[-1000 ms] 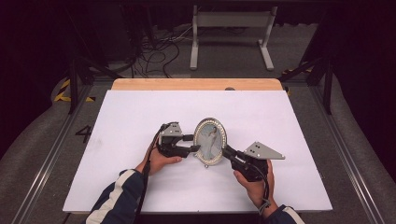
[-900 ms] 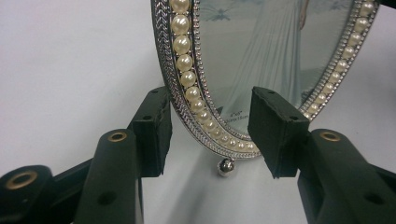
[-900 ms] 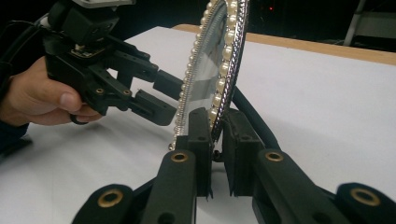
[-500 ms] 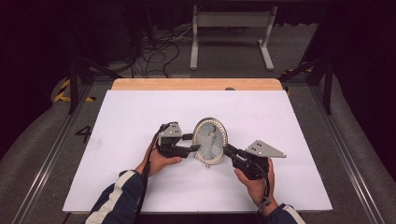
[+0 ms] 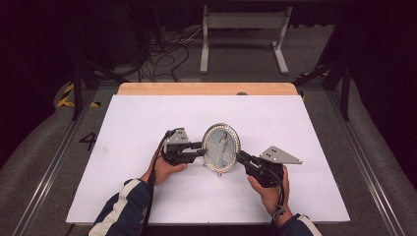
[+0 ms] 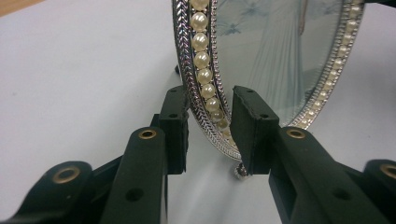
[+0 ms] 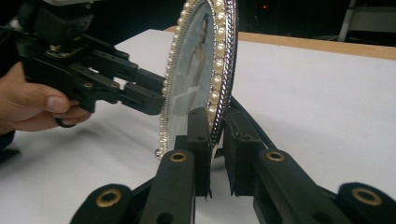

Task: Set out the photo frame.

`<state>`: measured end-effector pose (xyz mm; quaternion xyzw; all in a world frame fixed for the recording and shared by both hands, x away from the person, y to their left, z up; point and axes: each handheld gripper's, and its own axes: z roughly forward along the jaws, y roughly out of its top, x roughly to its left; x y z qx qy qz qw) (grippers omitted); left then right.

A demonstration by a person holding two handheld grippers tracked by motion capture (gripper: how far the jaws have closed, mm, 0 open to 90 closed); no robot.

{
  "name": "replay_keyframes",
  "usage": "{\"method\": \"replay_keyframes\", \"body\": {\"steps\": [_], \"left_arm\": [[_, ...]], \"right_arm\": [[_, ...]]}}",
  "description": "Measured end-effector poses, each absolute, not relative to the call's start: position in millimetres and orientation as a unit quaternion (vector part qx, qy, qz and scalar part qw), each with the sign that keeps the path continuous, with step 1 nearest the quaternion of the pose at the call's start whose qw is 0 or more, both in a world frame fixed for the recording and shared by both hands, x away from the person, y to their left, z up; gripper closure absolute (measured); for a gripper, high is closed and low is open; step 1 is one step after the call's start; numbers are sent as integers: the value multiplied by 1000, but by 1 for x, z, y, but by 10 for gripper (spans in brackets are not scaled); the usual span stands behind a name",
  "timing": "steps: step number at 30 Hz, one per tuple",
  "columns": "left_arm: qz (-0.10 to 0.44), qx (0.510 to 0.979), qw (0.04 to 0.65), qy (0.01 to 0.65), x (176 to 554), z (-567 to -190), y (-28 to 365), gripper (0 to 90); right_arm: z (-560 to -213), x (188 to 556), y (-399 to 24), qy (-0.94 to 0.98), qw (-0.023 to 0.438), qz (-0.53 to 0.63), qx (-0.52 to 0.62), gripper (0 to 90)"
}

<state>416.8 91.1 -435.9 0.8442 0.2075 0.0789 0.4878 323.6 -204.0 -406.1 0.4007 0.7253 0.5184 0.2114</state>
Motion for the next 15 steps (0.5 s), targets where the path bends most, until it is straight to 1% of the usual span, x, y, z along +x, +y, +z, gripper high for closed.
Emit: {"method": "replay_keyframes", "body": {"steps": [5, 10, 15], "left_arm": [[90, 852, 472, 205, 413, -435, 91, 674], [84, 855, 470, 203, 412, -435, 94, 674], [88, 857, 466, 201, 409, -435, 93, 633]], "right_arm": [[-408, 325, -205, 719, 214, 522, 406, 813], [-407, 327, -203, 717, 222, 521, 406, 816], [-409, 328, -204, 710, 221, 524, 414, 818]]}}
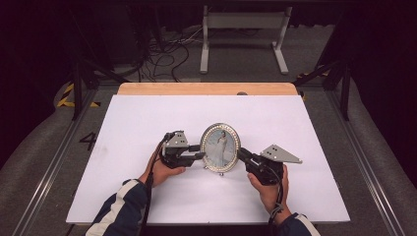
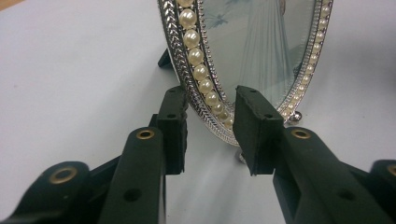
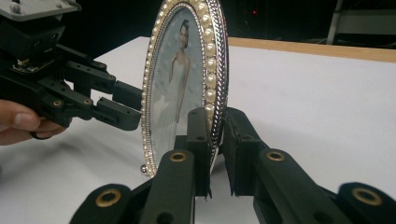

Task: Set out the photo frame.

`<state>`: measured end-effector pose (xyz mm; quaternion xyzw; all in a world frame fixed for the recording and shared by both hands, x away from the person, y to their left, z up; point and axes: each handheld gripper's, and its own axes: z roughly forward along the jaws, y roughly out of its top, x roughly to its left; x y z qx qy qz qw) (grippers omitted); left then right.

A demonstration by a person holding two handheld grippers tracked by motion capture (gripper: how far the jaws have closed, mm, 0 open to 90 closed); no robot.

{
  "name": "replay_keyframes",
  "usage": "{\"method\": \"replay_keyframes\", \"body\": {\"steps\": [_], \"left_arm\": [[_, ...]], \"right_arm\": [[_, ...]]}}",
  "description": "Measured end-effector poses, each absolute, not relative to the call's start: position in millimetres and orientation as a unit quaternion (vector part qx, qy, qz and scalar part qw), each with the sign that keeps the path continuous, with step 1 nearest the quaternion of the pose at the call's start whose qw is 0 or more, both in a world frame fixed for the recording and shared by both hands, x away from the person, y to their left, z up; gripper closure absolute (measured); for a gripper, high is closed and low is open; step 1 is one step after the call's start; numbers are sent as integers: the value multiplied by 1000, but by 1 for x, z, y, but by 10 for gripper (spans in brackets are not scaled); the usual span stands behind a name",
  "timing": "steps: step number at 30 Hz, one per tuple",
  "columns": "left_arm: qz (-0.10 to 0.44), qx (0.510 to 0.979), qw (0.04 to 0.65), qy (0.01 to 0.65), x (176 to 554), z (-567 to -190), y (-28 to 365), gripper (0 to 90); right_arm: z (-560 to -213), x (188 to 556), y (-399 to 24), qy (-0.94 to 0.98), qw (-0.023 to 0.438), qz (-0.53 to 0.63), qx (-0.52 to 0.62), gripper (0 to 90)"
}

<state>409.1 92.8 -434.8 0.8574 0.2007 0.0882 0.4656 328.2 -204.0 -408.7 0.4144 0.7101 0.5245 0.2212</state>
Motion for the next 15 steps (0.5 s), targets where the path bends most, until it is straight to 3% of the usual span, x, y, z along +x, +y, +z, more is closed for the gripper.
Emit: {"method": "replay_keyframes", "body": {"steps": [4, 6, 10, 12, 15], "left_arm": [[86, 850, 480, 201, 410, -434, 91, 610], [88, 846, 485, 203, 410, -434, 90, 517], [83, 838, 493, 219, 413, -436, 87, 487], [82, 836, 499, 213, 414, -436, 87, 510], [100, 841, 487, 215, 412, -434, 87, 623]], "right_arm": [[-409, 327, -203, 712, 228, 521, 412, 818], [-410, 327, -203, 714, 227, 518, 412, 821], [-414, 325, -200, 722, 228, 506, 413, 806], [-414, 325, -199, 723, 229, 505, 413, 806], [-414, 325, -199, 723, 228, 505, 413, 807]]}}
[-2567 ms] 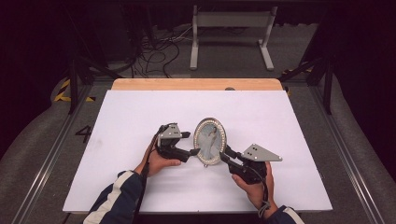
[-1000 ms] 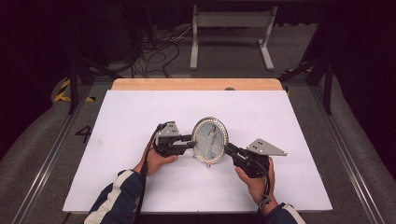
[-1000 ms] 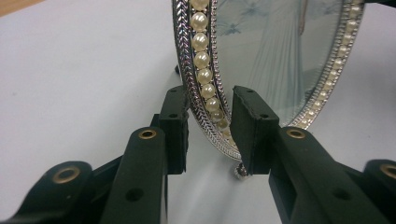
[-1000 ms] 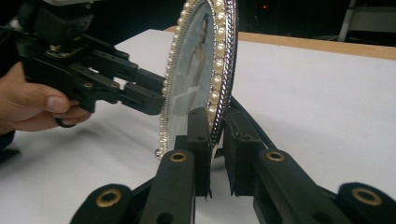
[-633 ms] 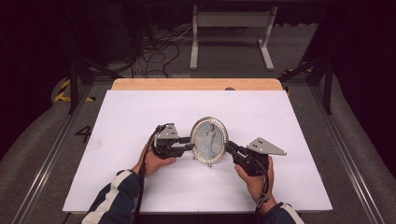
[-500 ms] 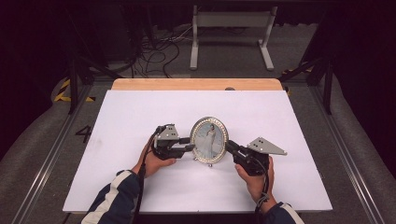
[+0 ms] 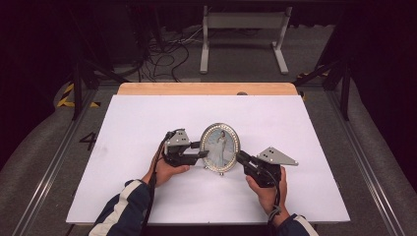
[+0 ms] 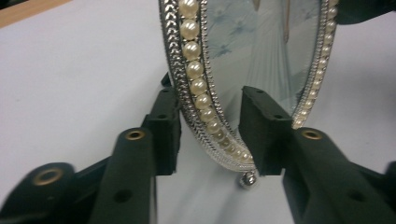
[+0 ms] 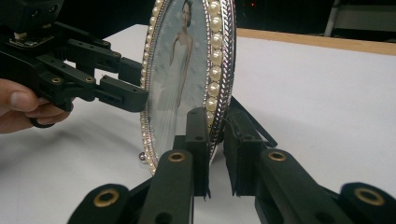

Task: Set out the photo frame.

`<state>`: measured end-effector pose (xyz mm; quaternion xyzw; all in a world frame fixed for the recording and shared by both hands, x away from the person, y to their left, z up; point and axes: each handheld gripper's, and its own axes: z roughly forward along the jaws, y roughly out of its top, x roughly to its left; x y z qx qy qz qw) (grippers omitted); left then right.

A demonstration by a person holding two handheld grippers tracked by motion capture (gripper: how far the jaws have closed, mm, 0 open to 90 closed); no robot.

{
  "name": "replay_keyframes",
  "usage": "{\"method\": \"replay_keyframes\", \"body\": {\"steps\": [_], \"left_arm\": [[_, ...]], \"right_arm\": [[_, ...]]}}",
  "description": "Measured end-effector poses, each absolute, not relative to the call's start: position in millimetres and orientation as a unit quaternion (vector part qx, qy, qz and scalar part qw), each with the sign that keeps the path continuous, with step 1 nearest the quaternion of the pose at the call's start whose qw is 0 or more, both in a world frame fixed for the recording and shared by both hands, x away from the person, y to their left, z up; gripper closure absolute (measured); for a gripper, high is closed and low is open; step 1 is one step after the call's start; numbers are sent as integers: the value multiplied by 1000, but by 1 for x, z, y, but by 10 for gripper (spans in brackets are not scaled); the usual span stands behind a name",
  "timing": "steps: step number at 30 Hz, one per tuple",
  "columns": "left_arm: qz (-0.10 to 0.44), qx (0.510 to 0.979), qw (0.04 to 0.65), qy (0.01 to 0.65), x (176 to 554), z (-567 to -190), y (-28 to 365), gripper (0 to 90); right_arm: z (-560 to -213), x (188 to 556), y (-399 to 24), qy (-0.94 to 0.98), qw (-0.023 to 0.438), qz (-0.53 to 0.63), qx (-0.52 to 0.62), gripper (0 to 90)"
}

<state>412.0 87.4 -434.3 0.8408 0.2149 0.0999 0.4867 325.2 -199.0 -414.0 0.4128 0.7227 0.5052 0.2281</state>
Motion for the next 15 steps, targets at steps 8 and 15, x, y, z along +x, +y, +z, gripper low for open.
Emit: {"method": "replay_keyframes", "body": {"steps": [8, 15], "left_arm": [[97, 847, 478, 213, 406, -430, 91, 667], [103, 855, 459, 218, 401, -429, 93, 669]], "right_arm": [[-415, 330, -200, 722, 228, 503, 417, 801], [-415, 334, -198, 723, 226, 504, 415, 799]]}}
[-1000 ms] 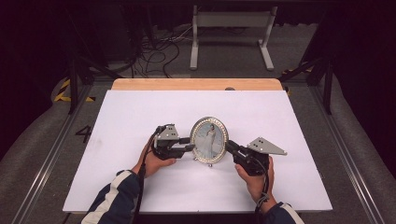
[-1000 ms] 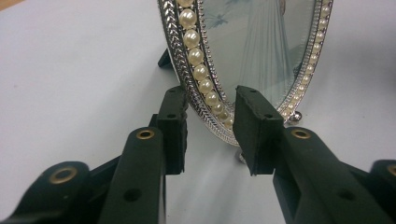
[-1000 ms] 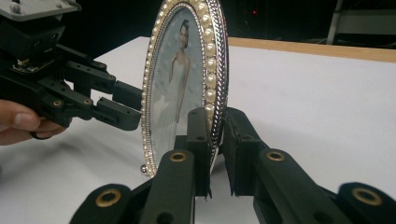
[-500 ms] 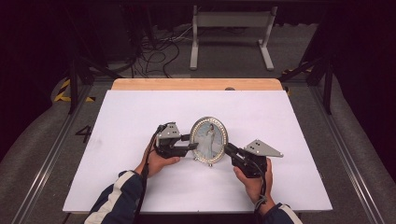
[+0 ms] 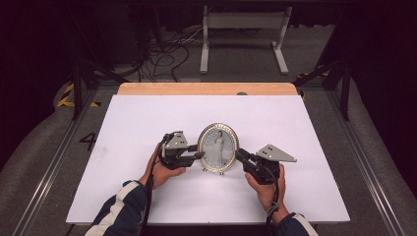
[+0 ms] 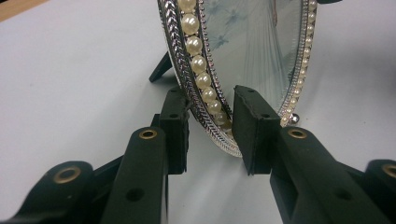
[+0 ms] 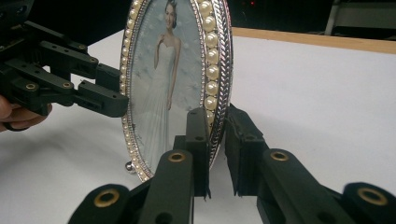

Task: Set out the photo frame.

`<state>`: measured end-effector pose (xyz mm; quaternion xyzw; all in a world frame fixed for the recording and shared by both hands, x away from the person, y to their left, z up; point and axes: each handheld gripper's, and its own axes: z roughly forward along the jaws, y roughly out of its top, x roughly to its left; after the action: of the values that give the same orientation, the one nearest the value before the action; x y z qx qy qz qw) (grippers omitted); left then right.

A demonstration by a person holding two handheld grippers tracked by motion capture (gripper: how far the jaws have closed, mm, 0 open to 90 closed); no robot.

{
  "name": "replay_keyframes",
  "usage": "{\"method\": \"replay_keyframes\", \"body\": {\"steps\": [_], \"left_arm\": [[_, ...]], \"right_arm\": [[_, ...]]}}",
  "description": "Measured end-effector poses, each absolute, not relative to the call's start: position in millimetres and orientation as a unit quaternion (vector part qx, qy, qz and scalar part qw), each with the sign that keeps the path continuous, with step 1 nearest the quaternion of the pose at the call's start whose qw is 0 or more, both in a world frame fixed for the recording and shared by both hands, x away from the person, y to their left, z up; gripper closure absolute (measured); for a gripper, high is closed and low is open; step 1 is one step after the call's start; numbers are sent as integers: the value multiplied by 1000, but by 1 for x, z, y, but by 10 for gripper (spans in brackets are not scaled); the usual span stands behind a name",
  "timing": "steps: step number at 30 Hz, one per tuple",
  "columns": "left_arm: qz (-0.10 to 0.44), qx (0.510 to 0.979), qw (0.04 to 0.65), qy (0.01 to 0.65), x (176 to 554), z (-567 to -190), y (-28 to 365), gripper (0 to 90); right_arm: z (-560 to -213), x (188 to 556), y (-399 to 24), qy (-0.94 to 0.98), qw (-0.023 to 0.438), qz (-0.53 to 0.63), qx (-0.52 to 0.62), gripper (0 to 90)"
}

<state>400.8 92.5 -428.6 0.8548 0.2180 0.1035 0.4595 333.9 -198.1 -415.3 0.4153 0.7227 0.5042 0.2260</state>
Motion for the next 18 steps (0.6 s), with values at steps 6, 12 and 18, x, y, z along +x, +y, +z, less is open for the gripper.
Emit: {"method": "replay_keyframes", "body": {"steps": [6, 12, 18], "left_arm": [[97, 857, 456, 219, 398, -428, 94, 679], [101, 860, 450, 216, 393, -426, 94, 673], [116, 847, 470, 219, 392, -421, 99, 579]], "right_arm": [[-415, 337, -198, 726, 222, 502, 414, 794], [-415, 338, -198, 728, 220, 503, 410, 789], [-418, 337, -198, 735, 220, 496, 408, 752]]}}
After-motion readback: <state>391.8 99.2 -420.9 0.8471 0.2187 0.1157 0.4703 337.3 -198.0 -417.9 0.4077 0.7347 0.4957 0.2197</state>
